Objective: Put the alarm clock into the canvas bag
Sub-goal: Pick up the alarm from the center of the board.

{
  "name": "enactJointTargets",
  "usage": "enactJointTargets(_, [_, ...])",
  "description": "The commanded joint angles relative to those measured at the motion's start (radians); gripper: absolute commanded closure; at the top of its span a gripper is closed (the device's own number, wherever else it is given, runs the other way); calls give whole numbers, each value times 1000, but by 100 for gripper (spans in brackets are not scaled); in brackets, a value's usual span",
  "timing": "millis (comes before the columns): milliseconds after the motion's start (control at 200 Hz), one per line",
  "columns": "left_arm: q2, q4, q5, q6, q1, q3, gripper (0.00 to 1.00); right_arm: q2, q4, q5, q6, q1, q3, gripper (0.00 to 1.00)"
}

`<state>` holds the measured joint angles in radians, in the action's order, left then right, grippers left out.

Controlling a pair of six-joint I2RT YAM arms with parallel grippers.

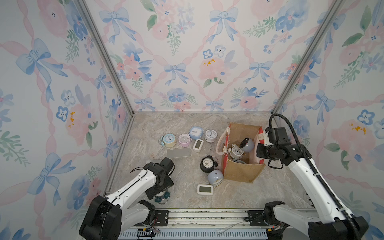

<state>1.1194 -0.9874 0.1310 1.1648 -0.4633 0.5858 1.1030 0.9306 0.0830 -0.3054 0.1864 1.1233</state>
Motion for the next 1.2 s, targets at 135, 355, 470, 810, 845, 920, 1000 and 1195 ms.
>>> enactJointTargets(135, [7, 20, 35, -2, 17, -15, 12, -16, 5, -12, 11, 7, -21, 87])
enactJointTargets(355, [-27, 18, 22, -5, 20, -15, 19, -19, 5, -14, 10, 7, -20, 87])
enactJointTargets(470, [-53, 19, 7, -14, 20, -10, 21, -19, 6, -14, 10, 7, -20, 87])
enactJointTargets(810, [-144, 18, -57, -43, 22, 55, 28, -15, 4, -15, 10, 7, -14, 87])
enactJointTargets(845, [-146, 19, -61, -53, 22, 67, 29, -14, 4, -17, 10, 7, -12, 87])
enactJointTargets(920, [-147, 20, -57, -83, 21, 98, 30, -12, 6, -17, 11, 7, -11, 87])
enactJointTargets(1000, [-148, 24, -51, -124, 22, 134, 31, -11, 5, -17, 11, 7, -10, 87])
enactJointTargets(1195, [-120, 78, -102, -269, 22, 240, 34, -5, 7, -20, 9, 7, -4, 87])
